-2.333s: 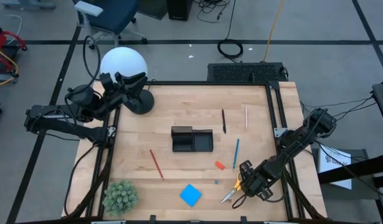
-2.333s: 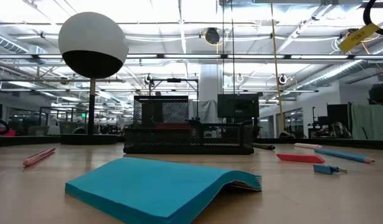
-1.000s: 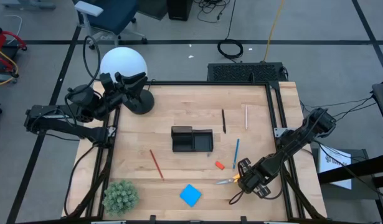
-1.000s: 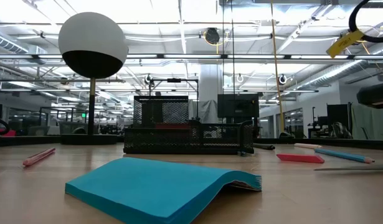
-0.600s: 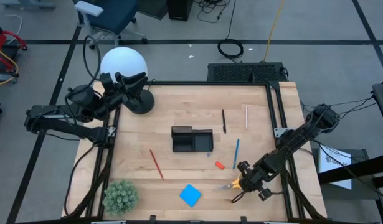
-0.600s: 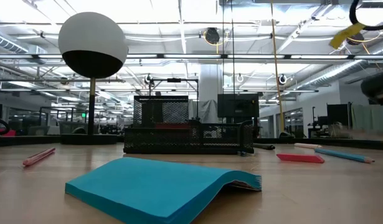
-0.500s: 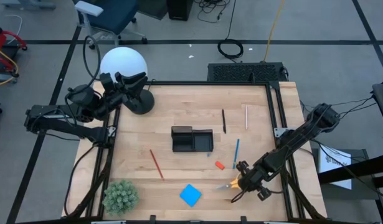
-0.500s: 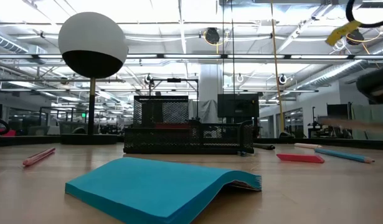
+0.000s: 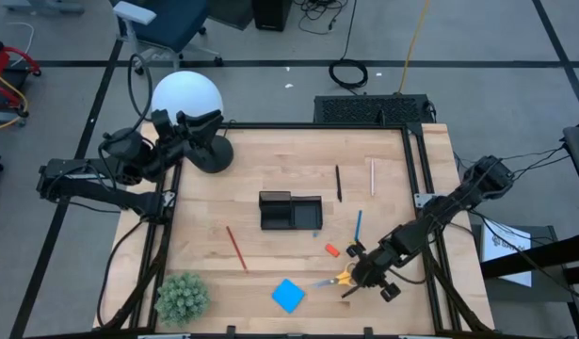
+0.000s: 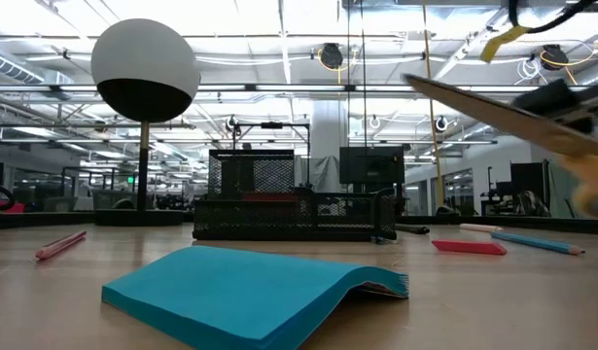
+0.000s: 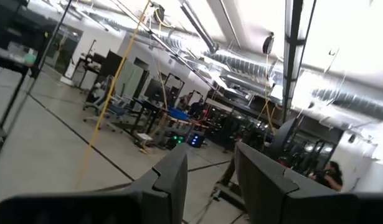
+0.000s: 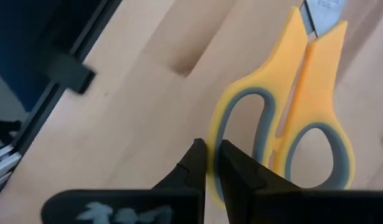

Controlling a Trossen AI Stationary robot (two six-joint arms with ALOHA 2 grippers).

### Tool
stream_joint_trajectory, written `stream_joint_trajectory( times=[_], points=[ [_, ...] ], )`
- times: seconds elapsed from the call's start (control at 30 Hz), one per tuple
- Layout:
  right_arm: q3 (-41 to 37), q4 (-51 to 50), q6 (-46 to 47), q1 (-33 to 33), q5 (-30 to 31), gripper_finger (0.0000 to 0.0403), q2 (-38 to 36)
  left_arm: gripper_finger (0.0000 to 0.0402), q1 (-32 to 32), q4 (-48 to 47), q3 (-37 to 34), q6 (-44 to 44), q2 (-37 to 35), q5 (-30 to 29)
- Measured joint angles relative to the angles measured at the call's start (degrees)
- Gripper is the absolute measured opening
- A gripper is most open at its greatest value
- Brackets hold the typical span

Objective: Pick and place office supplies into organizer
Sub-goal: Put the yellow scissors into the desk organizer

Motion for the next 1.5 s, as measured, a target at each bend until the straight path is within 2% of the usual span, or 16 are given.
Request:
stream_joint_trajectory(
  times=[0.23, 0.5, 0.7, 0.97, 1.13, 1.27, 1.5],
  points=[
    [0.0, 4.5, -5.1, -4.1, 0.0, 0.0013, -0.1, 0.0129, 0.0, -3.1, 0.0, -0.3, 0.0, 4.3],
    [0.1, 8.0, -10.1, -8.8, 0.3, 0.0013, -0.1, 0.0129, 0.0, -10.9, 0.0, 4.3, 0.0, 4.6],
    [0.1, 12.4, -13.0, -11.4, 3.4, 0.0013, -0.1, 0.0129, 0.0, -16.4, 0.0, 3.9, 0.0, 5.9],
    [0.1, 21.5, -16.5, -14.6, 6.2, 0.0013, -0.1, 0.0129, 0.0, -17.0, 0.0, 11.4, 0.0, 17.6],
    [0.1, 27.0, -18.9, -17.0, 6.3, 0.0013, -1.1, 0.0129, -0.7, -17.1, 0.0, 17.8, 0.0, 21.8],
    [0.1, 29.3, -20.4, -19.3, 7.7, 0.0013, -2.9, 0.0129, -2.3, -17.1, 0.0, 22.7, 0.0, 22.0],
    [0.1, 29.8, -24.6, -22.3, 13.6, 0.0013, -8.2, 0.0129, -4.3, -17.1, 0.0, 25.2, 0.5, 21.4]
  ],
)
